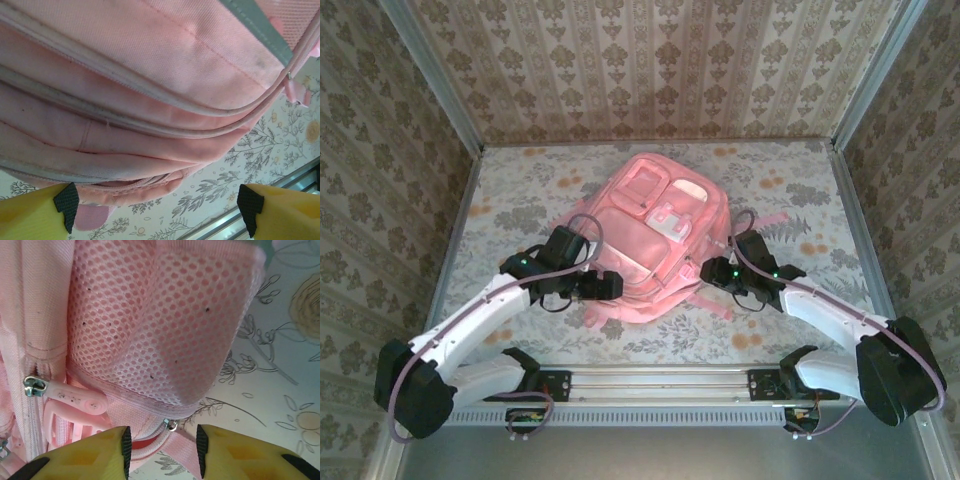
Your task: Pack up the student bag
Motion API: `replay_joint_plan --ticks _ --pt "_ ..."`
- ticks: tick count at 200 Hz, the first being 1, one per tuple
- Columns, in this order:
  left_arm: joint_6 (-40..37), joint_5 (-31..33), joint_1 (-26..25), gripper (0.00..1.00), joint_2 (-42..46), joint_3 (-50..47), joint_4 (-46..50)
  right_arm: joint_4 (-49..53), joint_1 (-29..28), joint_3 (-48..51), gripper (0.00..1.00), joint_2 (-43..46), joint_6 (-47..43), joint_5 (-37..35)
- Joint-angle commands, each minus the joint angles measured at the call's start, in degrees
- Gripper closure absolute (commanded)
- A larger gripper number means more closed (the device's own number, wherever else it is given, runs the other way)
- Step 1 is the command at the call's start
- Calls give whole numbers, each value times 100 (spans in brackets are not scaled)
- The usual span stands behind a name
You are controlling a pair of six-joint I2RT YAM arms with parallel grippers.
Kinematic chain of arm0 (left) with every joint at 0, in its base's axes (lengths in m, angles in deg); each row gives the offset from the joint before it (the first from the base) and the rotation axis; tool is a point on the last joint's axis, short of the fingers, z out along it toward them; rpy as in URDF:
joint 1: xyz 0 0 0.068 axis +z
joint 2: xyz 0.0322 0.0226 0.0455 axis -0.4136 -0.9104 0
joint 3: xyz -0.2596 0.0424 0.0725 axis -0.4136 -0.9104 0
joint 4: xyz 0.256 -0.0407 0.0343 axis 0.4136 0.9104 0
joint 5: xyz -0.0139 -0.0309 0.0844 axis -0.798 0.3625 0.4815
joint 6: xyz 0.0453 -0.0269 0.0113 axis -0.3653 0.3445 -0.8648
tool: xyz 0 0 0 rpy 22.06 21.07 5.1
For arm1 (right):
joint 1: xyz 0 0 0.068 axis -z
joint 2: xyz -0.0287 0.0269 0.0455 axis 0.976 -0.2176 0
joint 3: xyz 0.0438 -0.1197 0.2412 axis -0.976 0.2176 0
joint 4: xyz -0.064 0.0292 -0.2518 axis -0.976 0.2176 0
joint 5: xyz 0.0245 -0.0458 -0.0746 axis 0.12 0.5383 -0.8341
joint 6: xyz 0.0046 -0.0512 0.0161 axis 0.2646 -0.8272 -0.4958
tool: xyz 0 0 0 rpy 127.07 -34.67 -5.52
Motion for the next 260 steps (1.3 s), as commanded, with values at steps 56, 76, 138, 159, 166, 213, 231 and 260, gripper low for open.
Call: replay_joint_plan --ticks 56,76,138,159,166,213,231,260 --pt "-33 176 -134 11 -5 173 83 -425 30 274 64 127 734 -96" --pt "-8 161 -210 12 -60 148 -23 -1000 16 516 66 8 1209 82" --pt "175 96 -208 12 -40 -3 -329 -2848 21 1357 72 -68 2615 -248" --pt "221 67 -214 12 -49 -41 -412 -3115 14 1257 74 -350 2730 -225" --pt "222 75 -208 12 -41 -52 -430 -3205 13 1226 74 -475 2766 -202" --pt "205 235 -147 11 30 -183 -448 -3784 -269 1229 92 -1032 2913 -129" --pt "196 242 -27 11 -19 -258 -487 -3500 -606 1139 99 -885 2707 -311" --pt "195 158 112 12 -234 -324 -721 -3118 -1149 901 100 -839 2507 -401"
